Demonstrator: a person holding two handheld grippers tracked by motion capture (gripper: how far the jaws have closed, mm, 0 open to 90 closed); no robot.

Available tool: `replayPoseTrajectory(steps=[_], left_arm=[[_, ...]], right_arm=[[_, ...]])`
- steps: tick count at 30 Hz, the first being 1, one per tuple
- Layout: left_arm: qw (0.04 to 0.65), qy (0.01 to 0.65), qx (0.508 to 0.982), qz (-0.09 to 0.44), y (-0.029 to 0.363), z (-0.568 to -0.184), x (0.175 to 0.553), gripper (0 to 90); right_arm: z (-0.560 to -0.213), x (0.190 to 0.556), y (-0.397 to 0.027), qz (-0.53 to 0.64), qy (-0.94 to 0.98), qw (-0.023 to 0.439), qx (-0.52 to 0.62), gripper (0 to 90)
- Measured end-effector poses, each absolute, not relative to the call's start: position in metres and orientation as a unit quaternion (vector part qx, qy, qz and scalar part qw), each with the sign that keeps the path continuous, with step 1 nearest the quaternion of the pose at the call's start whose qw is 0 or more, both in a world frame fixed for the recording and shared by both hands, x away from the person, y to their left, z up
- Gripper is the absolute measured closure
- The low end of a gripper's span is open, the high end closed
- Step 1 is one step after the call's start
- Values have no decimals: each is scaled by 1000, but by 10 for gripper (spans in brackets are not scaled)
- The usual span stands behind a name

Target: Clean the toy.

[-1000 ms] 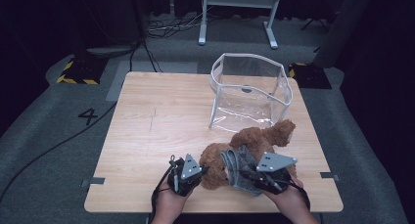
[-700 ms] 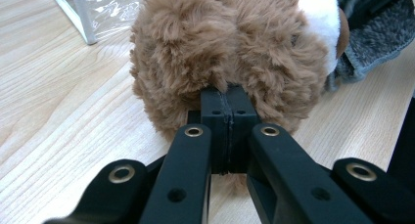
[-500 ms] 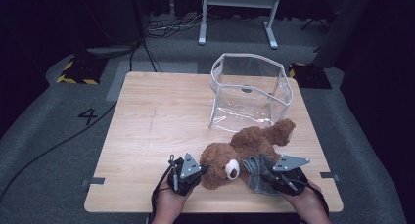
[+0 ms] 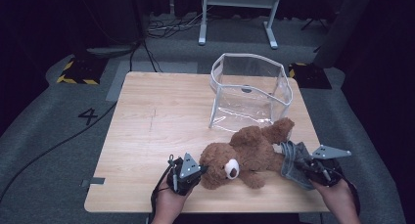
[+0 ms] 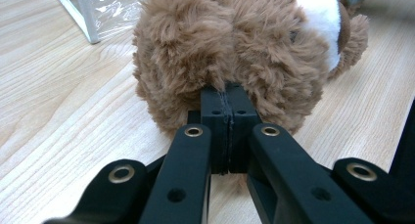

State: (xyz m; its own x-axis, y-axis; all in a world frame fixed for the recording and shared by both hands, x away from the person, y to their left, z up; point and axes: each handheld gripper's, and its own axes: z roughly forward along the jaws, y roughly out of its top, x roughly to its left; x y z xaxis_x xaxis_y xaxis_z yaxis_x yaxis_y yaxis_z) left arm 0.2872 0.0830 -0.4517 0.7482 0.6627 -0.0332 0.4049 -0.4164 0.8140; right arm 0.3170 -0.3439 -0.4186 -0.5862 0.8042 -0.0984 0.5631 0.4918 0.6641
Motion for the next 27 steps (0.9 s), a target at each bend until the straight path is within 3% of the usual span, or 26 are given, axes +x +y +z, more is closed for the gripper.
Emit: replayPoseTrajectory(steps=[4,7,10,14,20,27], left_arm=[[440,326,824,147,86,-451,286,858],[442,328,822,147,87,-451,285,782],[448,327,820,141,89,-451,284,681],[460,335,811,135,92,-451,284,511],[467,347,802,134,101,-449,281,453],[460,349,807,124,101,-453,277,465]], right_arm=[[-418,334,-361,295,821,201,446,753],[-430,350,-369,283,816,179,472,716],[-442,360,-372,268,819,157,482,594],[-441,359,-373,281,810,170,486,431],[-417,342,-356,317,821,191,435,416],[-399,321,-303,355,861,180,318,449]])
